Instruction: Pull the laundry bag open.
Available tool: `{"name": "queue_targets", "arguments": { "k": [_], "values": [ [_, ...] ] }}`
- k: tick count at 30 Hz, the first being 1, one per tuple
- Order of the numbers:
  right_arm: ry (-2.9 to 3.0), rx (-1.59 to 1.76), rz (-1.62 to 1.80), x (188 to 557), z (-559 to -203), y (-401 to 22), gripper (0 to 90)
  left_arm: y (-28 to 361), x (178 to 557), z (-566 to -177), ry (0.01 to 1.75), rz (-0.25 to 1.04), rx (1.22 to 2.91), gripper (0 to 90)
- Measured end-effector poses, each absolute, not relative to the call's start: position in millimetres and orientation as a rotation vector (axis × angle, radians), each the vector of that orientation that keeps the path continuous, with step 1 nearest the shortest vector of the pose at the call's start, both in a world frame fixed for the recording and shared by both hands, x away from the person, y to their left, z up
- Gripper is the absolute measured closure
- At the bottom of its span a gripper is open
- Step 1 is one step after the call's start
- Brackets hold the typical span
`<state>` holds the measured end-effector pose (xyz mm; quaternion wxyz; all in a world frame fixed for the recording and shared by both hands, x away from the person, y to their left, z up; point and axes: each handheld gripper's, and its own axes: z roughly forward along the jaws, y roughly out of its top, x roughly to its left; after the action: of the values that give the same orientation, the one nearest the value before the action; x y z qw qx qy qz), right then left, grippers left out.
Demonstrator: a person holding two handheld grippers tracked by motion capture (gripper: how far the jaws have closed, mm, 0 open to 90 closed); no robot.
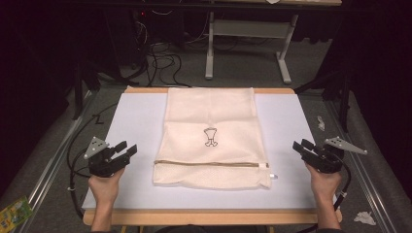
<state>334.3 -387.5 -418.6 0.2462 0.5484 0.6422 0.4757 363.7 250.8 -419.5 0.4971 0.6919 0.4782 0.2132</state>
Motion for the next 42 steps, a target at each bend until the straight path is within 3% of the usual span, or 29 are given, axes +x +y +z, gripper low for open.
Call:
{"name": "queue_targets", "arguments": {
  "k": [42],
  "values": [
    [1.764,1.600,1.115,357.8,-460.5,-389.4,56.6,238.6,406.0,-466.8,1.300,0.583,1.737,47.5]
  ]
}}
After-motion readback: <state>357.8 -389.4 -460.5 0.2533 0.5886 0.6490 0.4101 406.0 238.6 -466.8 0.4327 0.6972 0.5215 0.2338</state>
